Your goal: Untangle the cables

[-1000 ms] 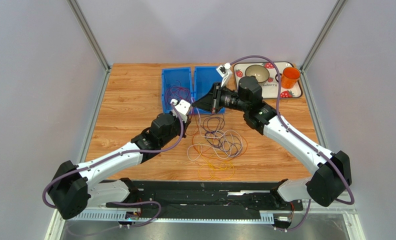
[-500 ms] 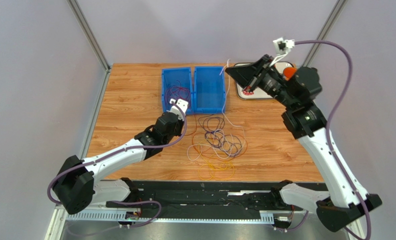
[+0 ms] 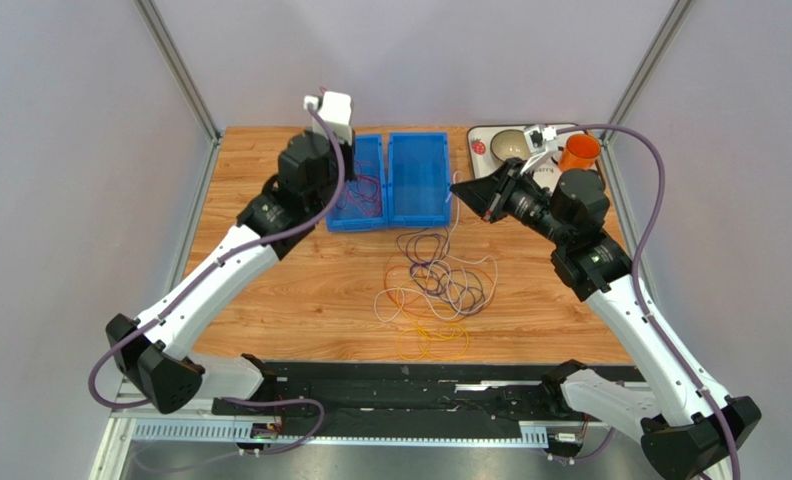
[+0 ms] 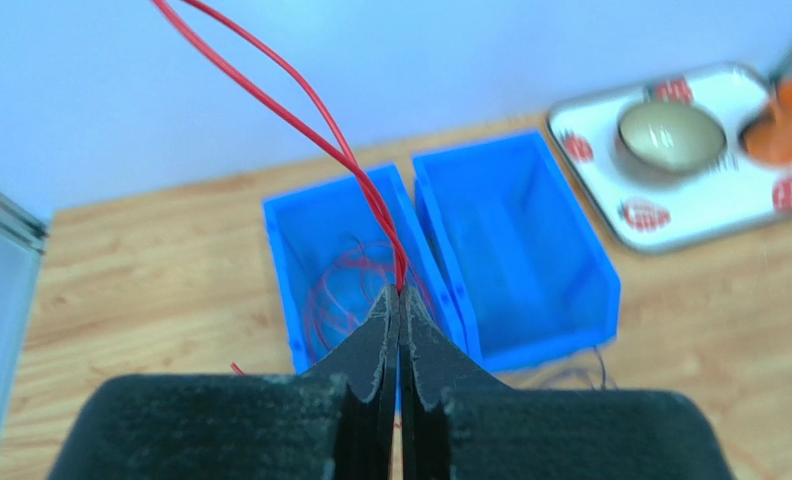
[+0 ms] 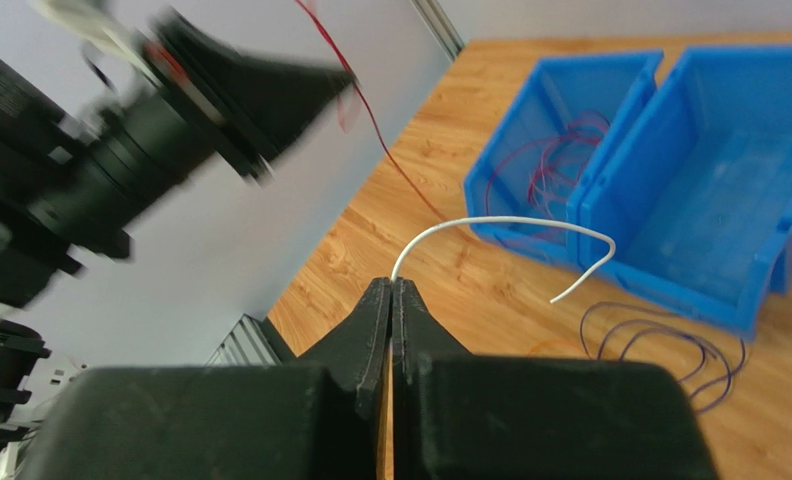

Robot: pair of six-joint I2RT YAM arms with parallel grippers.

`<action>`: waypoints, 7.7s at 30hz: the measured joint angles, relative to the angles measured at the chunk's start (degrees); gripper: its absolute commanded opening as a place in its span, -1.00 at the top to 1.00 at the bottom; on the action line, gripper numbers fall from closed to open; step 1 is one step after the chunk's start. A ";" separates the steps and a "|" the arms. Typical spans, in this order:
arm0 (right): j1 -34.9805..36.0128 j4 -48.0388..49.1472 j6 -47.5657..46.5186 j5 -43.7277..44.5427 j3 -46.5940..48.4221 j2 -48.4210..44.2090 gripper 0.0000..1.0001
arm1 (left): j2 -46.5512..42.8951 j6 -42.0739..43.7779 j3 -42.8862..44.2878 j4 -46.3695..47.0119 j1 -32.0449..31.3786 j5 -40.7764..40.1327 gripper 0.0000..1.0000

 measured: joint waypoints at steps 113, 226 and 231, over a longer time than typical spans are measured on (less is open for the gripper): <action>9.40 -26.29 -2.38 24.33 -9.86 24.22 -0.20 | -22.75 -15.67 -16.28 -45.13 -10.29 -1.62 -0.11; 5.70 4.76 -35.30 29.33 64.92 53.07 1.00 | -18.78 -15.61 -16.28 -45.24 -10.29 -3.04 -0.09; 4.87 6.16 -34.25 29.31 58.86 53.00 1.00 | -18.73 -15.61 -16.28 -45.22 -10.29 -3.04 -0.08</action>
